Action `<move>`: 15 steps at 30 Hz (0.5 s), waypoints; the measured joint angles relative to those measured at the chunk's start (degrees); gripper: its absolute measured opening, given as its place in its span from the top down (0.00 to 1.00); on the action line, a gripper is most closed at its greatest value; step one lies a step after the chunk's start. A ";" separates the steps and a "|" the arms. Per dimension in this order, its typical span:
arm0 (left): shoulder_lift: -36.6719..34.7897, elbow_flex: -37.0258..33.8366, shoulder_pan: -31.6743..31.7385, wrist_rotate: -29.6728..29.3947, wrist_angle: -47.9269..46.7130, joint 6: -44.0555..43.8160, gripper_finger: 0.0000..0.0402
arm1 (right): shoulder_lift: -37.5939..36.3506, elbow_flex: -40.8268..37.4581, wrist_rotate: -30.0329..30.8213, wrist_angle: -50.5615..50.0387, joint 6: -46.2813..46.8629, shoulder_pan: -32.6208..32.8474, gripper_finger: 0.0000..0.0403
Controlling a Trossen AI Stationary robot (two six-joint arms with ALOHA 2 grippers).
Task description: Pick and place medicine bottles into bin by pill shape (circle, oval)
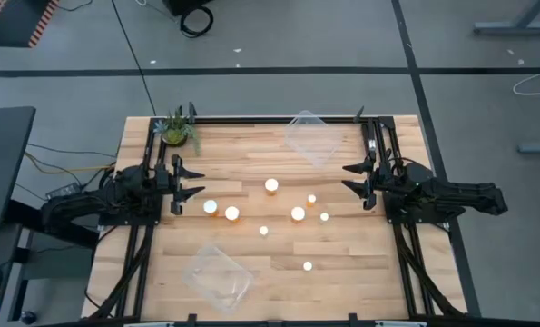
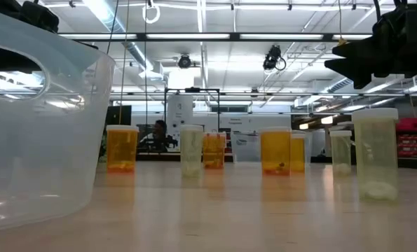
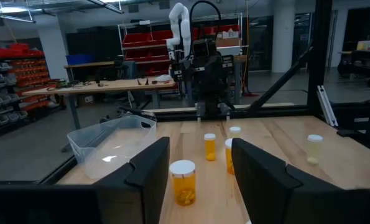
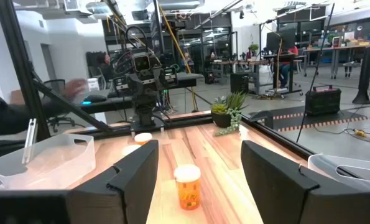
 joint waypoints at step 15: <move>-0.01 0.00 0.00 0.00 -0.01 0.02 0.55 | -0.01 0.00 0.00 0.01 0.00 -0.01 0.41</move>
